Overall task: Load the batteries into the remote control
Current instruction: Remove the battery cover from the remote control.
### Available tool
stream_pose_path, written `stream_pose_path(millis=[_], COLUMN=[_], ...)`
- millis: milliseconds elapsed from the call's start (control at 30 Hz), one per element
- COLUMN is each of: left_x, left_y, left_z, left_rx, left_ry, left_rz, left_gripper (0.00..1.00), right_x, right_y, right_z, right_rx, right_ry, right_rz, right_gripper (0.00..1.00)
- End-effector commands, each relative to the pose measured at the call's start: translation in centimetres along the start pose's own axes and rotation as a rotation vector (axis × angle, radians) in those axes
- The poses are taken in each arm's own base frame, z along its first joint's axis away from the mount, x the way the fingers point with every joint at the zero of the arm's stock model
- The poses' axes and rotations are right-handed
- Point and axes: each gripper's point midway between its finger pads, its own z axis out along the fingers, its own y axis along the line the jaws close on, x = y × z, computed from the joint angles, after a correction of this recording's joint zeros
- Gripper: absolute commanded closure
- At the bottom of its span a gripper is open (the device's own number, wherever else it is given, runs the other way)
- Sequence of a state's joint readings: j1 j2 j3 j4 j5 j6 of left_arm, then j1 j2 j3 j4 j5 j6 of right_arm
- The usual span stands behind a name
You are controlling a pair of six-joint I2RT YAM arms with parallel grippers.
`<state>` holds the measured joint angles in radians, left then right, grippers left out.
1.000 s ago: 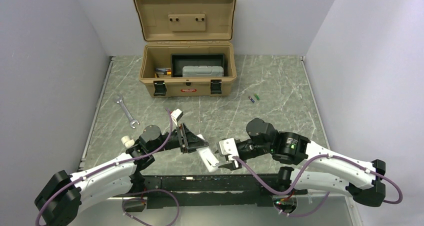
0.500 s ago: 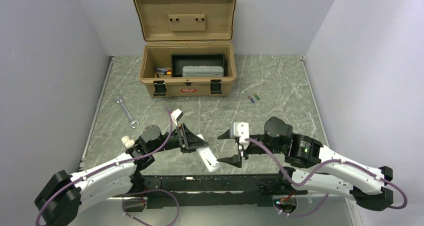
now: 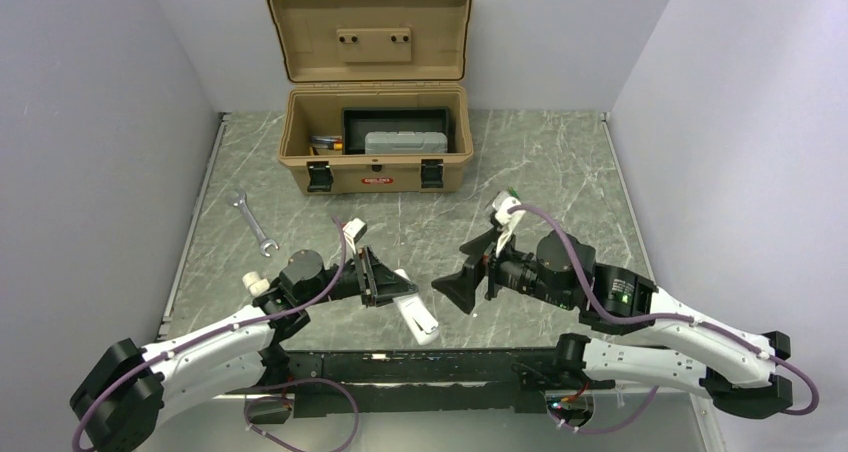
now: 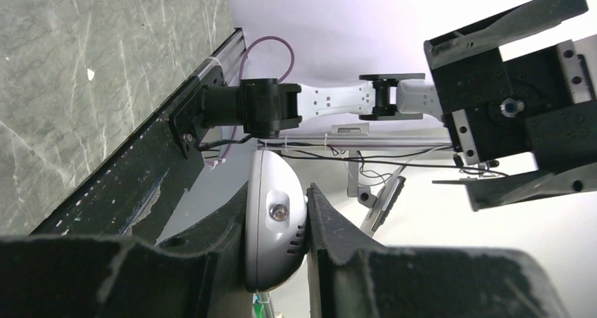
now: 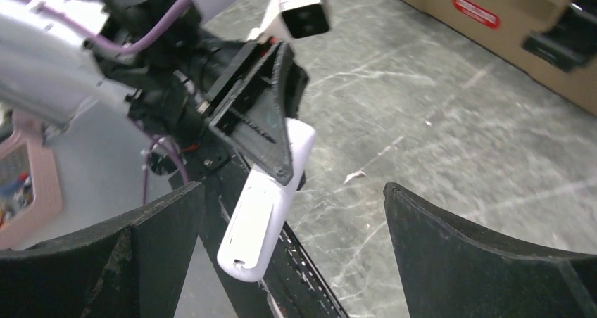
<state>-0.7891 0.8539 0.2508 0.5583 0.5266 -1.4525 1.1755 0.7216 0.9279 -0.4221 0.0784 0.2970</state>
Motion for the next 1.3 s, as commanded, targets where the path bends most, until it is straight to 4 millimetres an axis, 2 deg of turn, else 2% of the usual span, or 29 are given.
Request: stream_pose_path(millis=[0,133,400,567,733,933,1267], left_x=[-0.1,-0.1,-0.1,0.0,-0.1,-0.2,-0.3], left_y=[-1.9,-1.9,-1.7,-1.6,-1.6,-1.9,-1.9], left_z=[0.3,0.4,0.0,0.0,0.0,0.0,0.0], left_rx=[0.064,0.058,0.049,0.046,0.046,0.049,0.046], left_ry=[0.009,0.010,-0.002,0.000,0.000,-0.009,-0.009], left_rz=[0.050,0.053,0.053,0.048,0.051,0.057,0.058], left_gripper=[1.00,1.00,1.00,1.00,1.00,1.00,1.00], right_x=[-1.5,-0.9,1.4,2.8,5.0,7.5,9.4], right_y=[-3.0,-3.2,-1.0,1.4,4.4,4.1,4.1], right_z=[-0.7,0.3,1.8,2.8,3.9,4.1,3.9], right_rx=[0.262,0.321,0.302,0.269,0.151,0.158,0.146], right_ry=[0.015,0.080,0.125,0.162,0.236,0.299,0.361], right_rz=[0.180,0.238,0.253,0.222,0.176,0.153,0.131], right_gripper=[0.00,0.00,0.00,0.00,0.07,0.20,0.32])
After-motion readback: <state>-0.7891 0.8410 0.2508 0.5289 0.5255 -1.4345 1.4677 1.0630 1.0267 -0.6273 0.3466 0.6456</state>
